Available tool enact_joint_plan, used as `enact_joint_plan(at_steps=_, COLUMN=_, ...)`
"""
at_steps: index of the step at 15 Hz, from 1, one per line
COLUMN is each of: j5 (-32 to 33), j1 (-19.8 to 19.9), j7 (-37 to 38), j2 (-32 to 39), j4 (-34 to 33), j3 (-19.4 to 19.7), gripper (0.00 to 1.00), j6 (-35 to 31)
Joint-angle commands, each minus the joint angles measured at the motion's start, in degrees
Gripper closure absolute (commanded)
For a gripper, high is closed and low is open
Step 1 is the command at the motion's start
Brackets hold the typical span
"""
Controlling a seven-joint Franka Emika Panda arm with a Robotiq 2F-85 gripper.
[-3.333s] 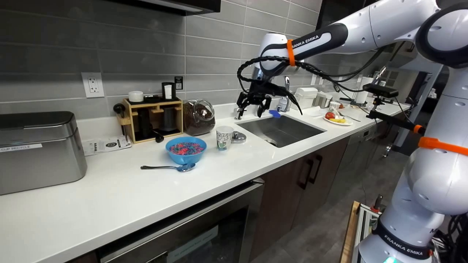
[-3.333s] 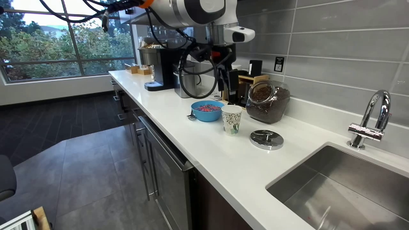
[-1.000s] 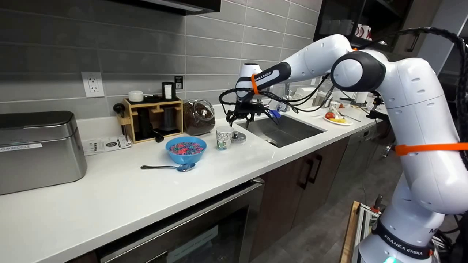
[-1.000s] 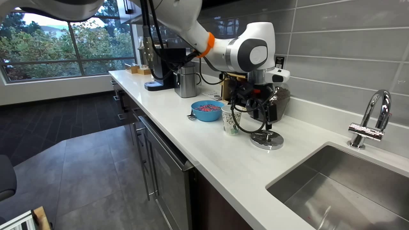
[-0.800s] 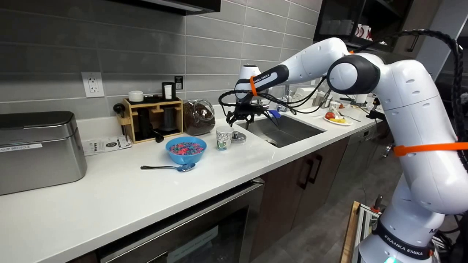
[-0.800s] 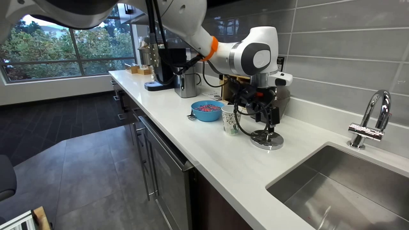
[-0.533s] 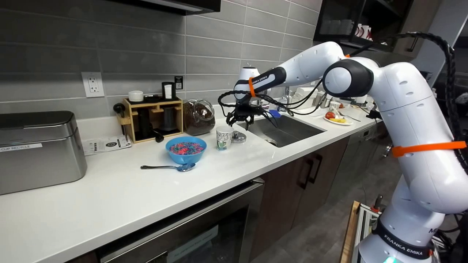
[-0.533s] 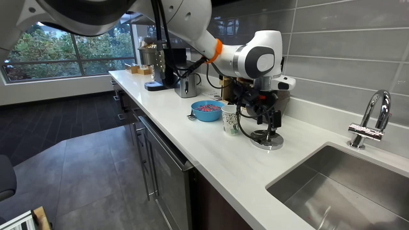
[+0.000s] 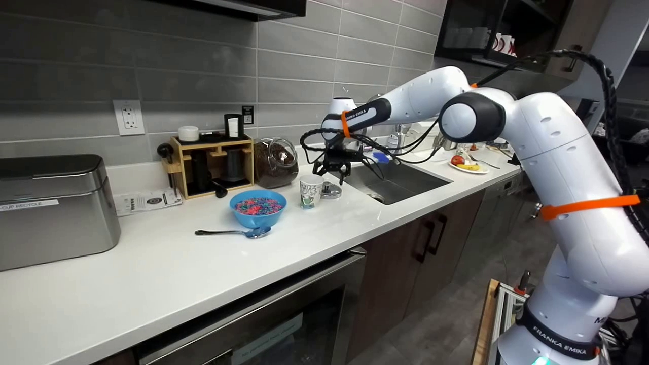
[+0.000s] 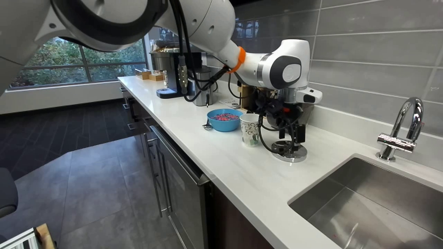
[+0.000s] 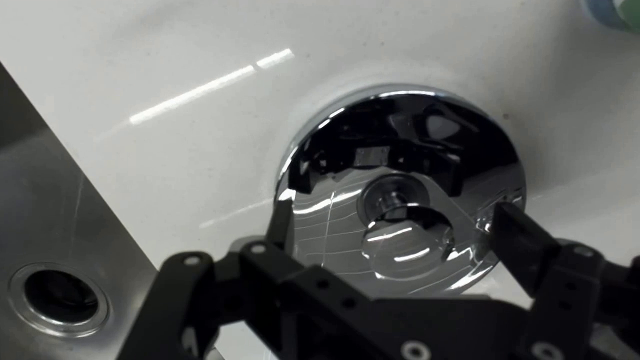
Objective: Place the lid on the jar
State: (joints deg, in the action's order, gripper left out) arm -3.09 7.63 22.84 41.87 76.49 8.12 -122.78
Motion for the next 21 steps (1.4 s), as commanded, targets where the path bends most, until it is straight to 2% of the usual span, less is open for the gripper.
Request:
enact_joint_plan(at_steps=1, j5=-2.83, j1=1.28, j7=-1.43, j2=3.04, j4=-4.89, j3=-1.09, gripper=0.00, j6=3.41)
enact_joint_plan(at_steps=7, j5=-2.64, j1=1.69, j7=-0.89, j2=5.52, j4=-8.78, j3=-0.72, gripper=0.13, j6=5.34)
enact_joint_plan(at_steps=8, j5=-2.67, j1=1.82, j7=-0.84, j2=5.78, j4=-9.23, j3=-0.72, gripper=0.24, j6=5.60)
enact_joint_plan(at_steps=10, j5=-2.48, j1=1.99, j7=-0.51, j2=6.40, j4=-10.37, j3=-0.55, gripper=0.35, j6=6.93)
enact_joint_plan(at_steps=11, j5=-2.50, j1=2.14, j7=-0.52, j2=6.69, j4=-10.93, j3=-0.58, gripper=0.46, j6=7.46)
enact_joint_plan(at_steps=12, j5=-2.48, j1=2.22, j7=-0.46, j2=6.88, j4=-11.35, j3=-0.58, gripper=0.54, j6=8.16)
enact_joint_plan(at_steps=13, j5=-2.38, j1=2.21, j7=-0.24, j2=7.07, j4=-11.83, j3=-0.51, gripper=0.52, j6=9.31)
enact_joint_plan(at_steps=18, j5=-1.49, j1=1.79, j7=1.23, j2=7.69, j4=-13.98, j3=0.25, gripper=0.18, j6=14.82)
enact_joint_plan(at_steps=20, j5=-1.66, j1=1.95, j7=1.24, j2=7.83, j4=-14.66, j3=0.16, gripper=0.16, j6=16.38)
enact_joint_plan(at_steps=21, j5=-1.96, j1=2.16, j7=0.83, j2=7.99, j4=-15.08, j3=-0.08, gripper=0.19, j6=16.45)
